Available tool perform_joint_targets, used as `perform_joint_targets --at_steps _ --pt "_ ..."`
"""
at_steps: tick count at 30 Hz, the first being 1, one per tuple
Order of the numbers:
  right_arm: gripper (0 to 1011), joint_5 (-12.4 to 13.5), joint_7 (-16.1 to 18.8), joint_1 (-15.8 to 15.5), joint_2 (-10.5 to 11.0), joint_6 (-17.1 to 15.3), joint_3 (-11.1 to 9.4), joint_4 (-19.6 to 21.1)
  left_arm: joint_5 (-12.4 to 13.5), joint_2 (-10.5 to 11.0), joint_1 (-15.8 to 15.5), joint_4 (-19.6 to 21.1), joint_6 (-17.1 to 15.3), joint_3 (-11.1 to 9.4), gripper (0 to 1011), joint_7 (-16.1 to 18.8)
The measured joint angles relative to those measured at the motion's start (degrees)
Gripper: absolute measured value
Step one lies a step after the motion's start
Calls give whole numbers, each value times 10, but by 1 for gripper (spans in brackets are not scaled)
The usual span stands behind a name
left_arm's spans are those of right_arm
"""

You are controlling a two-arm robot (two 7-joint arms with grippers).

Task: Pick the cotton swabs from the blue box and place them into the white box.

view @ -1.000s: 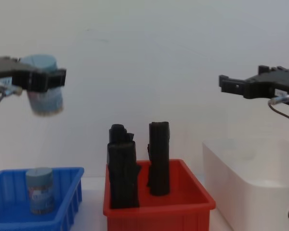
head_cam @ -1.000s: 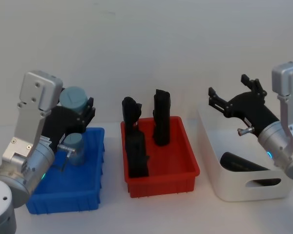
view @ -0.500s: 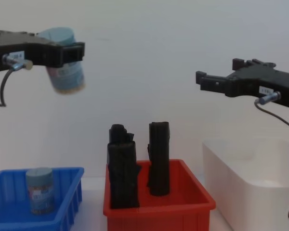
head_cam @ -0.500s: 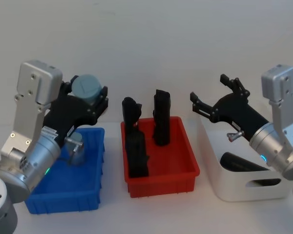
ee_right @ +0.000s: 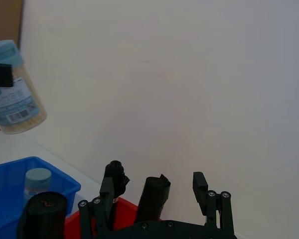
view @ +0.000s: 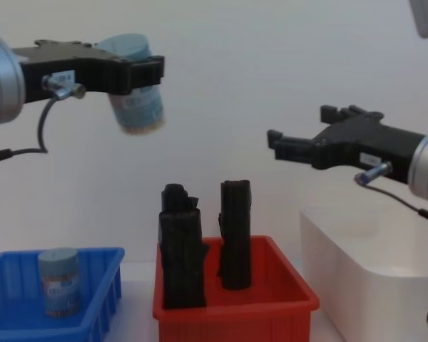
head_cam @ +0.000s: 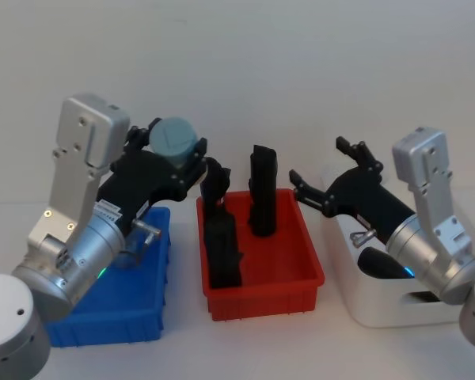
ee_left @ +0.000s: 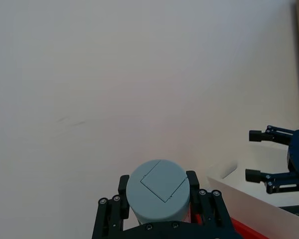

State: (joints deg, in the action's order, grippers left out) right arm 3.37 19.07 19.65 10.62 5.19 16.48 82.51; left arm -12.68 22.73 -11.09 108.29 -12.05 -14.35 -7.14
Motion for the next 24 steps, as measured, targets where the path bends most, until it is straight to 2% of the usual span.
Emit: perform_joint_targets --at_steps 13,24 --pt "1002 -21 50 7 -14 12 22 -10 22 -23 -21 -20 9 -14 683 -34" --pt "1002 -30 58 13 -22 4 31 -9 28 -31 -27 -28 13 -18 683 -47"
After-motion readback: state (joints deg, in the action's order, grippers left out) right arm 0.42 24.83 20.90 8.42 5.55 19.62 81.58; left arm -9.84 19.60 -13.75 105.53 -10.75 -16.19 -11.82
